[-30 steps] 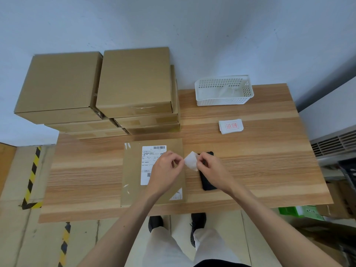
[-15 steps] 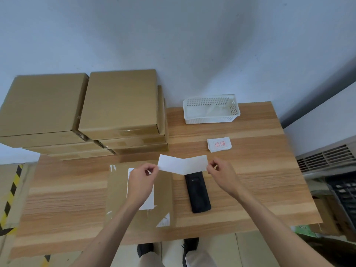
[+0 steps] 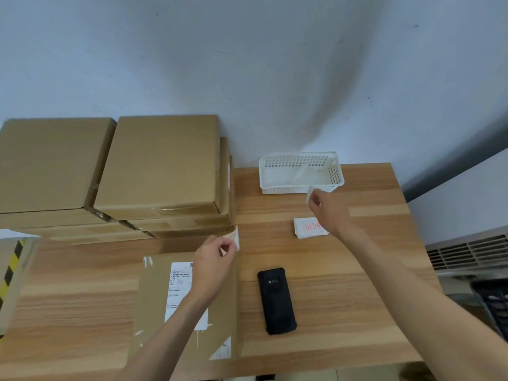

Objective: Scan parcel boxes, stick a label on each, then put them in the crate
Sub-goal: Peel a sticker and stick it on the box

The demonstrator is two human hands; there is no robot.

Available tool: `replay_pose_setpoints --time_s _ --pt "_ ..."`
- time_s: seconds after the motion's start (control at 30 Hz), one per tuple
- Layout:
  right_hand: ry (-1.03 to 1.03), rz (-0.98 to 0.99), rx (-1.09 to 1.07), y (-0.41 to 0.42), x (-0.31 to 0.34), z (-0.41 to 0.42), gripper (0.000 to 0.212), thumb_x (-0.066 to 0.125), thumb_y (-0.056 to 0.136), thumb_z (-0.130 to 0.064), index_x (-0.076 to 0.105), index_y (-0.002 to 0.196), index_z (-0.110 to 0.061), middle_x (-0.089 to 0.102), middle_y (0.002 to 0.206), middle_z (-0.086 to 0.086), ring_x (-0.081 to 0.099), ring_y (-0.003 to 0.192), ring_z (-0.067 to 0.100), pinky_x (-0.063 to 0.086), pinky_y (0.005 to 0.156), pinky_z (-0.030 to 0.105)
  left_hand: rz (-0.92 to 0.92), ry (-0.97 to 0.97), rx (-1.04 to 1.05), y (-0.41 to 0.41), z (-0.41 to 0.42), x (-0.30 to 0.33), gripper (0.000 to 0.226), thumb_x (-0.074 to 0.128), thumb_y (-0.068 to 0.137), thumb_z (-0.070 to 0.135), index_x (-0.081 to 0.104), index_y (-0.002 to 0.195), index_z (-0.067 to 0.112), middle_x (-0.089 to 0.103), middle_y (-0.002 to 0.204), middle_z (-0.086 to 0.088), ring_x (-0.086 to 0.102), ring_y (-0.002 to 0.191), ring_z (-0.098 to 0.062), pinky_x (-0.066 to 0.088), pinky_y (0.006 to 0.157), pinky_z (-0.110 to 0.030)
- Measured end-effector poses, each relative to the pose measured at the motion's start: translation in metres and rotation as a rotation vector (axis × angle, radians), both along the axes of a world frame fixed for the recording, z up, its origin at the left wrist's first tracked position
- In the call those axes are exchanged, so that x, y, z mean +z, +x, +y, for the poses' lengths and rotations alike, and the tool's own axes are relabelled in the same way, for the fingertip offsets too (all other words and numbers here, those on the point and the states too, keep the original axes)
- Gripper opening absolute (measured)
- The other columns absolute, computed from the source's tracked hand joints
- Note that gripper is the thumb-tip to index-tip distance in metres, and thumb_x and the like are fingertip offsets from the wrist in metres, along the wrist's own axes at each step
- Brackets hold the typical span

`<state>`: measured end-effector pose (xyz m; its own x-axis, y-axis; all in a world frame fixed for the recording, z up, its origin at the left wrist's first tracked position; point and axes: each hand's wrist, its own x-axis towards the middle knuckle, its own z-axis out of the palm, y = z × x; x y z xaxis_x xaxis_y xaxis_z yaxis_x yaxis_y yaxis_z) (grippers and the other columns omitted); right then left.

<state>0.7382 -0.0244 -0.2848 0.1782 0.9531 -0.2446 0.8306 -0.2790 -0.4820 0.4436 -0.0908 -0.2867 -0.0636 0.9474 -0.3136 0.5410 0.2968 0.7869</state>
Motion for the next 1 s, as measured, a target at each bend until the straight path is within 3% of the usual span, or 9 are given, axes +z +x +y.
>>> replay_pose_setpoints --time_s 0.17,0.33,0.47,0.6,0.67,0.8,1.0 --pt "0.023 -0.088 0.037 0.006 -0.012 0.055 0.021 0.047 0.102 -0.021 0.063 0.096 -0.008 0.069 0.094 0.006 0.064 0.085 0.028 0.055 0.076 0.044 0.058 0.046 -0.09 0.03 0.027 -0.005 0.017 0.065 0.095 0.019 0.073 0.08 0.021 0.062 0.085 0.008 0.055 0.074 -0.007 0.042 0.067 -0.025" --pt "0.014 -0.169 0.009 0.014 -0.029 0.102 0.021 0.047 0.102 -0.019 0.065 0.098 -0.009 0.07 0.096 0.008 0.064 0.086 0.029 0.051 0.075 0.04 0.031 0.049 -0.116 0.046 0.033 -0.021 0.026 0.067 0.095 0.022 0.066 0.072 0.034 0.062 0.084 0.014 0.054 0.072 -0.002 0.038 0.063 -0.014" --pt "0.015 -0.21 -0.059 0.018 -0.04 0.121 0.022 0.049 0.102 -0.019 0.068 0.1 -0.009 0.072 0.094 0.01 0.064 0.08 0.028 0.049 0.071 0.036 0.048 0.023 -0.13 0.046 0.026 -0.032 0.019 0.065 0.097 0.025 0.072 0.081 0.03 0.062 0.087 0.017 0.055 0.077 0.003 0.039 0.065 -0.015" --pt "0.021 -0.214 -0.103 0.015 -0.045 0.12 0.024 0.057 0.101 -0.032 0.061 0.09 -0.011 0.069 0.089 0.008 0.066 0.087 0.031 0.05 0.077 0.04 0.047 0.042 -0.123 0.041 0.022 -0.039 0.017 0.066 0.096 0.024 0.073 0.081 0.026 0.062 0.089 0.02 0.055 0.071 -0.004 0.046 0.065 -0.021" --pt "0.018 -0.185 -0.097 0.011 -0.044 0.113 0.028 0.057 0.101 -0.034 0.059 0.085 -0.011 0.067 0.086 0.008 0.065 0.084 0.03 0.047 0.073 0.038 0.055 0.056 -0.104 0.039 0.021 -0.041 0.015 0.067 0.095 0.024 0.073 0.081 0.025 0.062 0.087 0.017 0.056 0.073 -0.006 0.048 0.068 -0.027" --pt "0.022 -0.029 -0.085 -0.012 -0.038 0.077 0.029 0.062 0.097 -0.04 0.061 0.082 -0.014 0.066 0.084 0.0 0.062 0.081 0.022 0.045 0.069 0.035 0.107 0.072 -0.093 0.041 0.02 -0.039 0.016 0.066 0.095 0.024 0.071 0.081 0.029 0.058 0.085 0.019 0.055 0.072 0.002 0.038 0.066 -0.017" --pt "0.023 0.266 -0.094 -0.077 -0.028 -0.012 0.028 0.069 0.092 -0.044 0.075 0.09 -0.017 0.071 0.087 -0.009 0.063 0.082 0.009 0.047 0.071 0.03 0.163 0.084 -0.079 0.046 0.013 -0.037 0.015 0.064 0.094 0.026 0.075 0.084 0.024 0.058 0.086 0.015 0.058 0.075 -0.006 0.044 0.067 -0.03"
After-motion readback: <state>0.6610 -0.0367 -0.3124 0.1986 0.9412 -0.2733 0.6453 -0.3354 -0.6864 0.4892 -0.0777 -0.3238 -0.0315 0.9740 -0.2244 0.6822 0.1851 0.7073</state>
